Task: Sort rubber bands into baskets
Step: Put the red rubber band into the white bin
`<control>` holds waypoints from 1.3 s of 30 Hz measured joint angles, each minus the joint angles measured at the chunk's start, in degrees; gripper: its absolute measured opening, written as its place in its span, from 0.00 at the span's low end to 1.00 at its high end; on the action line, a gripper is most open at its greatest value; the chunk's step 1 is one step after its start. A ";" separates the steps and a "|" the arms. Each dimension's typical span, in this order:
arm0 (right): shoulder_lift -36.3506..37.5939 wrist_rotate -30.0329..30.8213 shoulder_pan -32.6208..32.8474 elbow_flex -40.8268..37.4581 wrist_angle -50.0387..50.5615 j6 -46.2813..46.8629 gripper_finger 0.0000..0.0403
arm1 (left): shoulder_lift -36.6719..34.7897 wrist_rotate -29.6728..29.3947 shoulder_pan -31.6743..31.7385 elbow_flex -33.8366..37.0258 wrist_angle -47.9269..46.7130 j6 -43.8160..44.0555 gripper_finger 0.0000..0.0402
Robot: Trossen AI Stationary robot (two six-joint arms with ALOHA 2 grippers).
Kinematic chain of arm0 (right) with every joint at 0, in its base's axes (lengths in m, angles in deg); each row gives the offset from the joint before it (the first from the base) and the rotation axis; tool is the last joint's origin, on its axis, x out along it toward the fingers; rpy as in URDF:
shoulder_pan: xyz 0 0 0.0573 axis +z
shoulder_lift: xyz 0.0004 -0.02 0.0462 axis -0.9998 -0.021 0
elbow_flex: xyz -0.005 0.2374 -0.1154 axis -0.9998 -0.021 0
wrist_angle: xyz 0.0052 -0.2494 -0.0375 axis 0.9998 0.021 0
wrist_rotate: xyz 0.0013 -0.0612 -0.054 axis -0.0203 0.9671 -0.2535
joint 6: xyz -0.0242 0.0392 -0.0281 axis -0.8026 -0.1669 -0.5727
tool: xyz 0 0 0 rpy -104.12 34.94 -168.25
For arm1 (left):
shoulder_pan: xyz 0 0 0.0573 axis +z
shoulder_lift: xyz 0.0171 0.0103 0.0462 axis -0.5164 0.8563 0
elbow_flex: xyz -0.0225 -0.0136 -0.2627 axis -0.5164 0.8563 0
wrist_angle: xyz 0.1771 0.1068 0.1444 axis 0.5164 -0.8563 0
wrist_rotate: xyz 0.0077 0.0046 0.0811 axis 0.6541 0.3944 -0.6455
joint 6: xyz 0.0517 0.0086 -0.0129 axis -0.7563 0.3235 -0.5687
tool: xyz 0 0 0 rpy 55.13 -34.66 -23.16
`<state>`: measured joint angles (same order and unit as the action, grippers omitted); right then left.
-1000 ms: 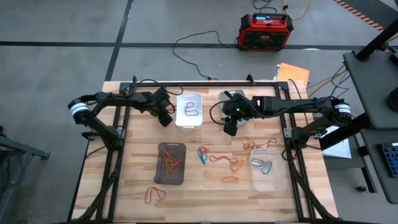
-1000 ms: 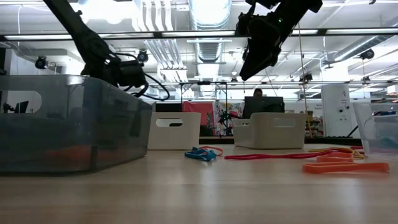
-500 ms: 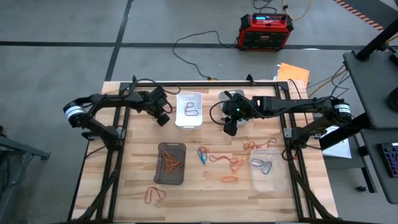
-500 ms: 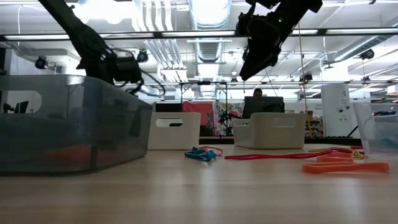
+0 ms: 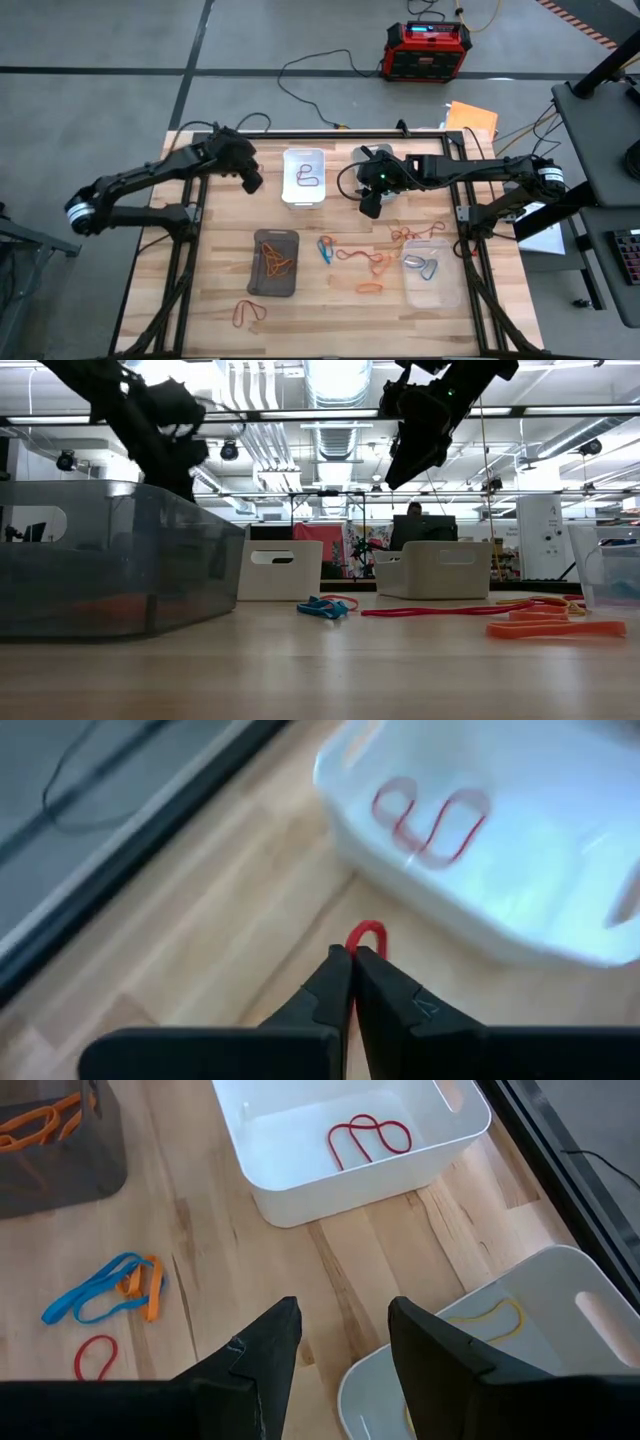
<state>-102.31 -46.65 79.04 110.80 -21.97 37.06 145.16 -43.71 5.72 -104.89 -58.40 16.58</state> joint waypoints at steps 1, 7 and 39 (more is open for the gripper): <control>0.00 0.00 0.00 0.00 0.00 0.00 0.37 | -1.03 0.52 -0.02 -0.67 0.23 -0.12 0.00; 0.00 0.00 0.00 0.00 0.00 0.02 0.37 | -3.59 2.00 -0.48 -4.45 3.77 -0.82 0.00; 1.84 0.46 0.00 0.00 4.67 2.18 0.37 | 14.72 8.33 -7.80 -6.31 23.88 0.32 0.00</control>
<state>-100.47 -46.19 79.04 110.80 -17.30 39.24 159.89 -35.38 -2.08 -111.20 -34.52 16.90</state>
